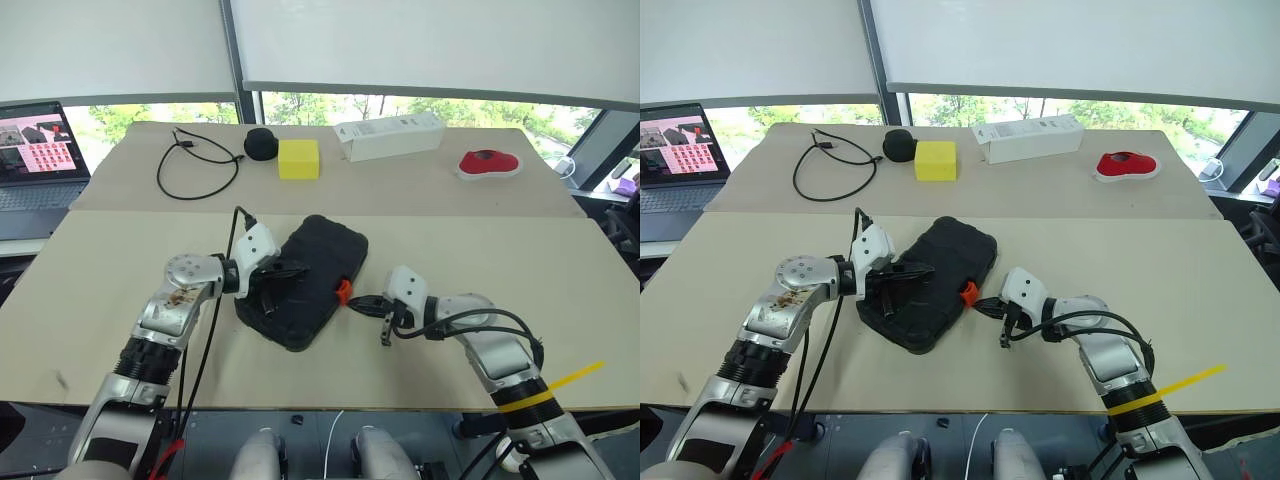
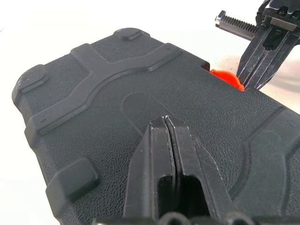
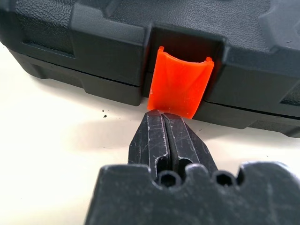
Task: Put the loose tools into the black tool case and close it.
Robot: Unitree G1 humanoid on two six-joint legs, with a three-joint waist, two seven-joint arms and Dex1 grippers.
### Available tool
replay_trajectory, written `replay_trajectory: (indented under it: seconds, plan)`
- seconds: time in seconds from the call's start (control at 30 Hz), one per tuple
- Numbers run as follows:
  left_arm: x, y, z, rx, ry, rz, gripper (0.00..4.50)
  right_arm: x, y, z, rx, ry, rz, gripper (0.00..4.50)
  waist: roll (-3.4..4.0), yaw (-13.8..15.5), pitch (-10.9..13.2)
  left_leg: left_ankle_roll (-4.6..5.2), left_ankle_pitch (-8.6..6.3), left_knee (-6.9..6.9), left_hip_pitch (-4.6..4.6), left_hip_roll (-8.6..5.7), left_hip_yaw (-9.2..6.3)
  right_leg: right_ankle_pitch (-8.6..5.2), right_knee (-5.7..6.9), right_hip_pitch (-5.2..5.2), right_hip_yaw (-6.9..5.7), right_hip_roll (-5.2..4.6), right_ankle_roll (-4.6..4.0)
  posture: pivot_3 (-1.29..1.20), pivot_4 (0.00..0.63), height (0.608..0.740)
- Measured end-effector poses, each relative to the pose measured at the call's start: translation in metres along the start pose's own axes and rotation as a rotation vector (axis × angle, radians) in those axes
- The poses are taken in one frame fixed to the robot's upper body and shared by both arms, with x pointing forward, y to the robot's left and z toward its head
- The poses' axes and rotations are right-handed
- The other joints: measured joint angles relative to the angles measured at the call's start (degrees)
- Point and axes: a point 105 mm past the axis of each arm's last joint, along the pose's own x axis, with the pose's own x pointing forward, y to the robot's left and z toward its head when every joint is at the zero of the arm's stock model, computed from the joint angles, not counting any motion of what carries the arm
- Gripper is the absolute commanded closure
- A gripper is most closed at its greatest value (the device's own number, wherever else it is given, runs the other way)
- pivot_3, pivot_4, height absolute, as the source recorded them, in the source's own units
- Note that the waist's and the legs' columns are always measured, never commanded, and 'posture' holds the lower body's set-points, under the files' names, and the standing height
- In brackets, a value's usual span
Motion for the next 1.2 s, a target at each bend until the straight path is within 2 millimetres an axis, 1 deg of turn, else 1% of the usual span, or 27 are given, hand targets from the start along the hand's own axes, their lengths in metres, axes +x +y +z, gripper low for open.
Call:
replay_trajectory:
  seconds: [0.2,0.47,0.83,1.0,1.1,1.17,1.2]
  plan:
    - [-0.001,0.000,0.000,0.002,0.003,0.001,4.43,0.001,-0.003,0.001,-0.002,-0.001,-0.003,4.50,0.00,-0.17,0.00,0.00,0.00,-0.02,0.01,0.00,-0.01,0.00,0.00,0.00,0.00,0.00,-0.01,0.00,0.150,0.740]
    - [-0.003,0.000,-0.002,0.002,0.010,0.002,4.43,0.008,-0.007,0.001,0.018,-0.009,-0.006,4.50,0.00,-0.45,0.00,0.00,0.00,-0.04,0.05,0.02,-0.04,0.00,0.00,0.00,0.01,0.02,-0.02,0.00,0.150,0.740]
    - [-0.004,0.000,-0.003,-0.003,0.014,0.005,4.43,0.019,-0.001,0.001,0.043,-0.029,0.007,4.50,0.01,-0.69,0.00,0.00,0.00,-0.17,0.19,0.05,-0.05,-0.02,0.00,0.01,0.09,0.04,-0.06,0.00,0.150,0.740]
    - [-0.009,0.000,-0.005,-0.016,-0.013,0.020,4.43,0.019,0.000,0.002,0.044,-0.031,0.014,4.50,0.02,-0.88,-0.01,0.00,0.00,-0.28,0.31,0.08,-0.08,-0.04,0.01,0.01,0.16,0.04,-0.09,0.00,0.150,0.740]
    - [-0.017,-0.004,-0.003,-0.041,-0.087,0.025,3.68,0.013,0.000,0.006,0.039,-0.050,0.021,3.68,0.02,-1.16,0.00,0.00,0.00,-0.36,0.27,0.10,-0.10,-0.06,0.01,-0.06,0.20,0.04,-0.13,0.00,0.150,0.740]
    - [-0.029,-0.013,0.000,-0.047,-0.153,-0.003,3.02,-0.001,-0.003,0.017,0.027,-0.101,0.016,3.05,0.03,-1.28,0.00,-0.04,-0.03,-0.43,0.15,0.10,-0.12,-0.09,-0.03,-0.14,0.19,0.03,-0.13,0.00,0.150,0.740]
    - [-0.035,-0.017,0.000,-0.034,-0.163,-0.016,2.56,-0.008,-0.005,0.020,0.017,-0.110,0.011,2.58,0.02,-1.22,0.01,-0.06,-0.05,-0.43,0.11,0.10,-0.14,-0.10,-0.06,-0.15,0.17,0.02,-0.12,0.00,0.150,0.740]
